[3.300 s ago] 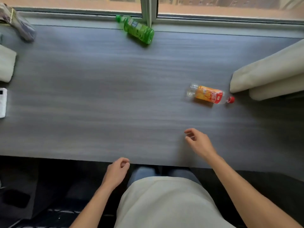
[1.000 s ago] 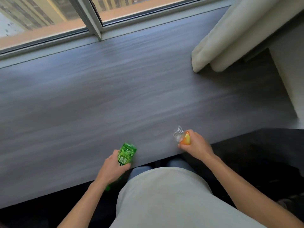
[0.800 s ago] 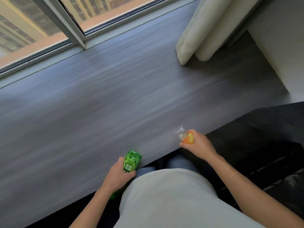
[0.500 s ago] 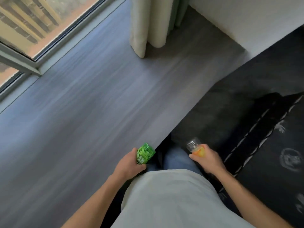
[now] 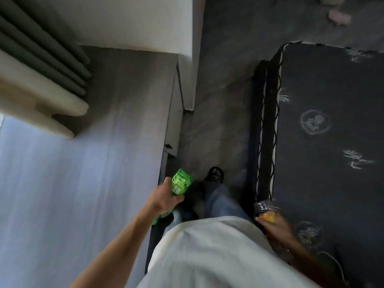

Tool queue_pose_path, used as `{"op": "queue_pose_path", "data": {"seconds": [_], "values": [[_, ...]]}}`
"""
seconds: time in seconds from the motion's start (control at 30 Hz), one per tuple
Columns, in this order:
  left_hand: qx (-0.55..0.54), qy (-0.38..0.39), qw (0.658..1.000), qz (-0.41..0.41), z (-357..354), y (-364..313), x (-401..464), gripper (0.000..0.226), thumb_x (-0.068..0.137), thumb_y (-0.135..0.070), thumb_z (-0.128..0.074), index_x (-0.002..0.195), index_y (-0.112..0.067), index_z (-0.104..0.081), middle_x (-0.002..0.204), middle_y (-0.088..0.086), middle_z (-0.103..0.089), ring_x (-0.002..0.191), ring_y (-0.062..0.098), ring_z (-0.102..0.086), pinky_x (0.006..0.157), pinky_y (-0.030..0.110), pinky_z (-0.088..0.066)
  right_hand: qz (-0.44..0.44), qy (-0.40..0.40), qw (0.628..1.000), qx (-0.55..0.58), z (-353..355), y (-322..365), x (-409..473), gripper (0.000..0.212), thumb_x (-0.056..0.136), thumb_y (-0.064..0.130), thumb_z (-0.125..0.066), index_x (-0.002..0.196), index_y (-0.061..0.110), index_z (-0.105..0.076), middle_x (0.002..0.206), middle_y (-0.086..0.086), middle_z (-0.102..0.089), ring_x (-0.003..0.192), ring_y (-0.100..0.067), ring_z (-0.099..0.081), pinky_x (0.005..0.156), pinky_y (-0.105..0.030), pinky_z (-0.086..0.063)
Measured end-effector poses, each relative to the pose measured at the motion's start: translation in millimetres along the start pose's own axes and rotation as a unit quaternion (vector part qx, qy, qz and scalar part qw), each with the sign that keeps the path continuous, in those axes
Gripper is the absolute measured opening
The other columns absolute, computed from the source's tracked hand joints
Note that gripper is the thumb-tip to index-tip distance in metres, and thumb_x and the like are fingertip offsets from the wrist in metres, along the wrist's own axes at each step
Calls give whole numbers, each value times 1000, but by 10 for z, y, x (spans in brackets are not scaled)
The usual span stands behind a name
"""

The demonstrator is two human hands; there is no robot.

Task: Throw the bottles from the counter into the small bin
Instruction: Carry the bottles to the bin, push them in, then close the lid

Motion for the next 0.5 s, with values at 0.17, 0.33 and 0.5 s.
{"op": "queue_pose_path", "data": {"seconds": [0.17, 0.33, 0.5], "values": [[43, 28, 997, 53, -16, -223, 228, 70, 69, -57, -69, 124, -22, -41, 105, 10, -69, 95, 34, -67, 78, 36, -54, 28, 47, 998, -9, 405, 403, 401, 26, 82, 30, -78, 78, 6, -70, 75, -12, -69, 73, -24, -63, 71, -30, -47], [22, 19, 993, 116, 42, -291, 309, 64, 77, -50, -72, 126, -16, -48, 115, 15, -70, 104, 36, -66, 80, 35, -53, 55, 21, 998, 33, 794, 1159, 871, 33, 74, 39, -83, 84, 14, -64, 67, -4, -63, 59, -22, -59, 58, -33, -47], [3, 41, 986, 163, 266, -430, 506, 65, 72, -54, -75, 123, -22, -50, 110, 11, -70, 100, 34, -65, 75, 33, -50, 97, -1, 995, 1, 1177, 1989, 1314, 62, 59, 68, -71, 102, 25, -63, 91, 2, -71, 86, -21, -68, 80, -39, -56]]}}
Point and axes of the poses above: each hand's wrist, its own x-axis towards the middle knuckle, its own z-axis out of the back of the hand, y = z × x, the point moved 4 cm from there along x, towards the middle knuckle
